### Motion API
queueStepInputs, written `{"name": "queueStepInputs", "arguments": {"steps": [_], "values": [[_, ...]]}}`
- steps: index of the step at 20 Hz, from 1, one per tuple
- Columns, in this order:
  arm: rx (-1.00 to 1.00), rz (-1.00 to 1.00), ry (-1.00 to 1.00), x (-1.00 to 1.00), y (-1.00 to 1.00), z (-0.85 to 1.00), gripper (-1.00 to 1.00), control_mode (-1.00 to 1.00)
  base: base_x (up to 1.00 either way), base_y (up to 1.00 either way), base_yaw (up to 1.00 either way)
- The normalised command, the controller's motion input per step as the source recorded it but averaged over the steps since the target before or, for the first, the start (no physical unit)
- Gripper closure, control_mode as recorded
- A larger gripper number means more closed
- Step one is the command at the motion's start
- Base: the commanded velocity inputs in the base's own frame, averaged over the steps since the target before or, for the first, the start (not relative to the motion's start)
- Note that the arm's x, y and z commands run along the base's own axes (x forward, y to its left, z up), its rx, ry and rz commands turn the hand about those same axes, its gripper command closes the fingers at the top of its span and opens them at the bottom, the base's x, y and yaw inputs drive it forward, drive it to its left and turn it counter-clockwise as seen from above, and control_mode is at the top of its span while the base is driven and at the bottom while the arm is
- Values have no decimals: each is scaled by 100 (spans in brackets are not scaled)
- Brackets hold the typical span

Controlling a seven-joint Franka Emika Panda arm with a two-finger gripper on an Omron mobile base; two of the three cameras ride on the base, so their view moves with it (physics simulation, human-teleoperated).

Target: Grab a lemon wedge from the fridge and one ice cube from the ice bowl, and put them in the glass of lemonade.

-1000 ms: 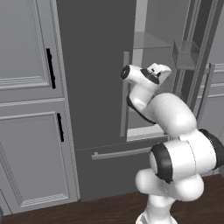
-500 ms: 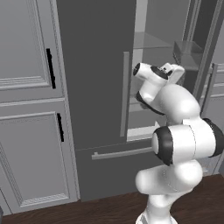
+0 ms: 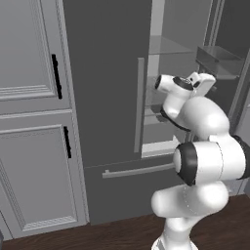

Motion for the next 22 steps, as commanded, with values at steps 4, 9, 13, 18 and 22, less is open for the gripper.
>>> {"name": "queueStepInputs", "arguments": {"steps": [4, 9, 13, 18, 22], "values": [[-40, 1, 18, 6, 80, 62, -100, -100, 0, 0, 0], [-25, 1, 16, 32, -12, 54, -100, -100, 0, 0, 0], [-4, -1, 21, 65, -92, 15, -100, -100, 0, 0, 0], [7, -9, 19, 7, -100, 0, -100, -100, 0, 0, 0], [11, -8, 14, 0, -74, 5, -100, -100, 0, 0, 0]]}}
